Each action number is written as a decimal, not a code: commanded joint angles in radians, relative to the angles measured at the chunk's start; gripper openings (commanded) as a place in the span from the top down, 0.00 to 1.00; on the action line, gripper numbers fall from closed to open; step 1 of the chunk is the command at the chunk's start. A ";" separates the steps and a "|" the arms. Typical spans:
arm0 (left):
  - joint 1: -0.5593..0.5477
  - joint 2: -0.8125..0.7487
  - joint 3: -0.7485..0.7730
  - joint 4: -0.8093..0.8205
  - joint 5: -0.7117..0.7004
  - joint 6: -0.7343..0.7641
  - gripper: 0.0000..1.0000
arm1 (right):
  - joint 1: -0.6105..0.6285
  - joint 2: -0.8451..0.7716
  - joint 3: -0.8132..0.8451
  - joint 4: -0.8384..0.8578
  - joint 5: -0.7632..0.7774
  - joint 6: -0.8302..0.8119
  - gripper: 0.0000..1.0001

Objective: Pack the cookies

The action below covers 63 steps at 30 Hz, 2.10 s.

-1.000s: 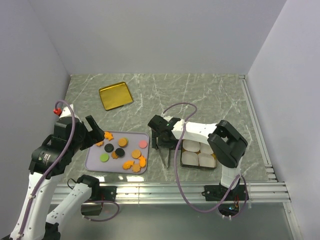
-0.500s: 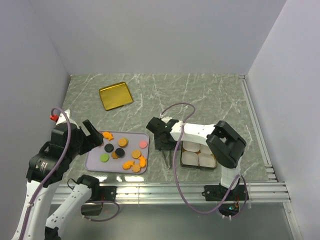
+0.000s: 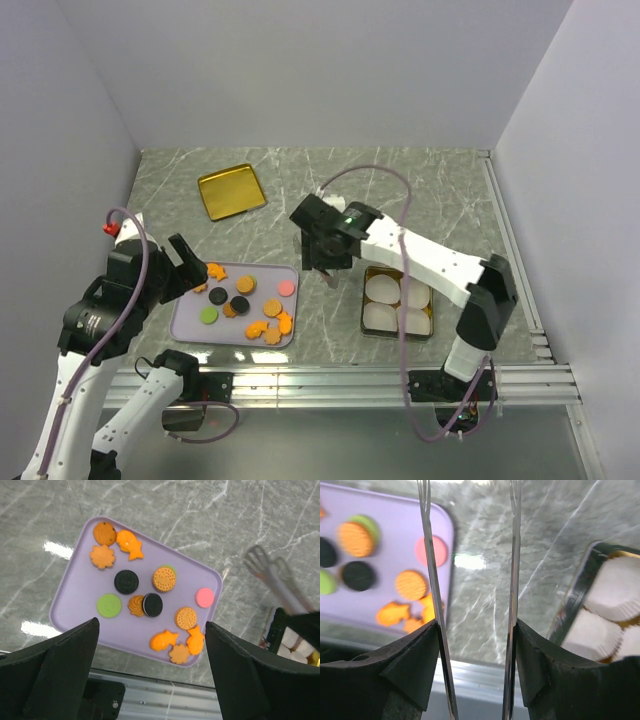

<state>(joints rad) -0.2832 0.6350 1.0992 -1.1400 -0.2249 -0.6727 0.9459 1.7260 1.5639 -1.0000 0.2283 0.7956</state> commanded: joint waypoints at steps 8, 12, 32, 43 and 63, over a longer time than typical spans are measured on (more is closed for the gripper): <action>-0.002 0.029 -0.054 0.137 -0.085 0.078 0.03 | 0.007 -0.117 0.048 -0.216 0.029 -0.018 0.34; -0.001 -0.001 -0.079 0.167 -0.085 0.084 0.01 | 0.007 -0.134 0.058 -0.229 0.014 -0.035 0.34; -0.002 -0.084 -0.081 0.184 -0.060 0.102 0.01 | 0.201 0.027 0.292 -0.154 -0.184 -0.139 0.35; -0.002 -0.188 -0.096 0.198 -0.014 0.122 0.01 | 0.240 0.179 0.355 -0.075 -0.317 -0.145 0.35; -0.002 -0.267 -0.113 0.200 0.024 0.134 0.01 | 0.255 0.274 0.361 -0.035 -0.354 -0.136 0.35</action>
<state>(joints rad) -0.2832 0.3748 0.9874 -0.9699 -0.2214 -0.5594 1.1954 1.9965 1.8809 -1.0580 -0.1253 0.6609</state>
